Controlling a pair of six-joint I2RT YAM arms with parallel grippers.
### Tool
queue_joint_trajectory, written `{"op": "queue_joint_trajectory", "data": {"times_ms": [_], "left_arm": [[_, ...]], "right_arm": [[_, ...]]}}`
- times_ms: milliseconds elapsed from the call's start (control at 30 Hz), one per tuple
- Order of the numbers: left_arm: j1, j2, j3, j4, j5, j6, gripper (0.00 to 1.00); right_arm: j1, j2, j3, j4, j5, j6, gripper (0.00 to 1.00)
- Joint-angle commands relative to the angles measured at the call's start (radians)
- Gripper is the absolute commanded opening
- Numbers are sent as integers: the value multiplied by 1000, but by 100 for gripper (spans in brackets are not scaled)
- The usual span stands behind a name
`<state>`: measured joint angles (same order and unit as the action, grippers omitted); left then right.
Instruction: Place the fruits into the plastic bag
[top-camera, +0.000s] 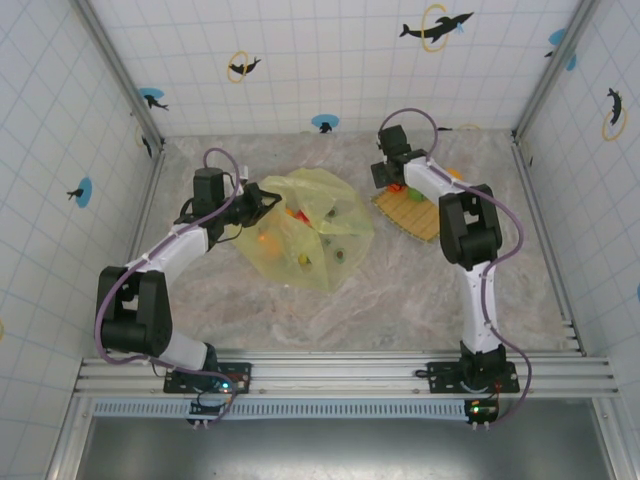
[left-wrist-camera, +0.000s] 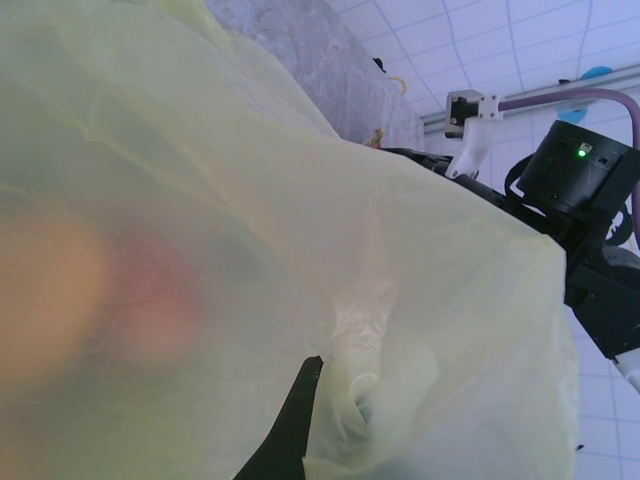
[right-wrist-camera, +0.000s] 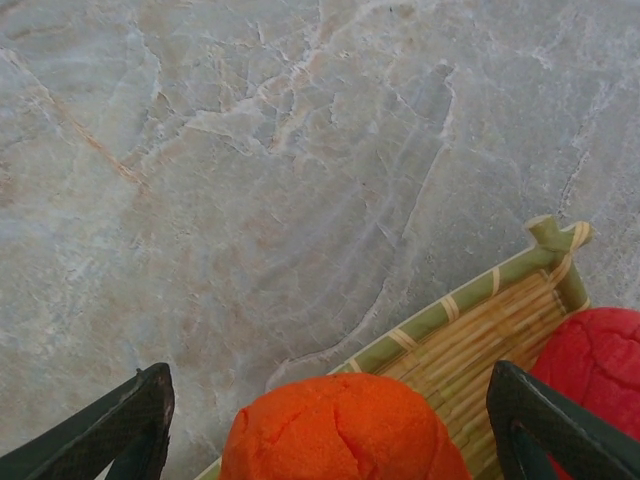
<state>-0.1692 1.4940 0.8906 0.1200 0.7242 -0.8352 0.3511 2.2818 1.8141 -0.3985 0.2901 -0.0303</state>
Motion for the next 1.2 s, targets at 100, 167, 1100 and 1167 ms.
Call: {"op": "queue_joint_trajectory", "data": {"times_ms": [100,167,1100,1167], "left_arm": [[7,-15,-9,0,10,16,0],[6,-16,-9,1,11,16,0],[6,-21,-10,0,5,17,0],[6,-21,-11,1,3,17,0]], "right_arm": [[-12,56,67,-65,-6,-13,80],[-11,59,70,-68,-12,-17,79],[42,-464,-411,153,-224,74,60],[60,-586,-563,229,-264,101,60]]}}
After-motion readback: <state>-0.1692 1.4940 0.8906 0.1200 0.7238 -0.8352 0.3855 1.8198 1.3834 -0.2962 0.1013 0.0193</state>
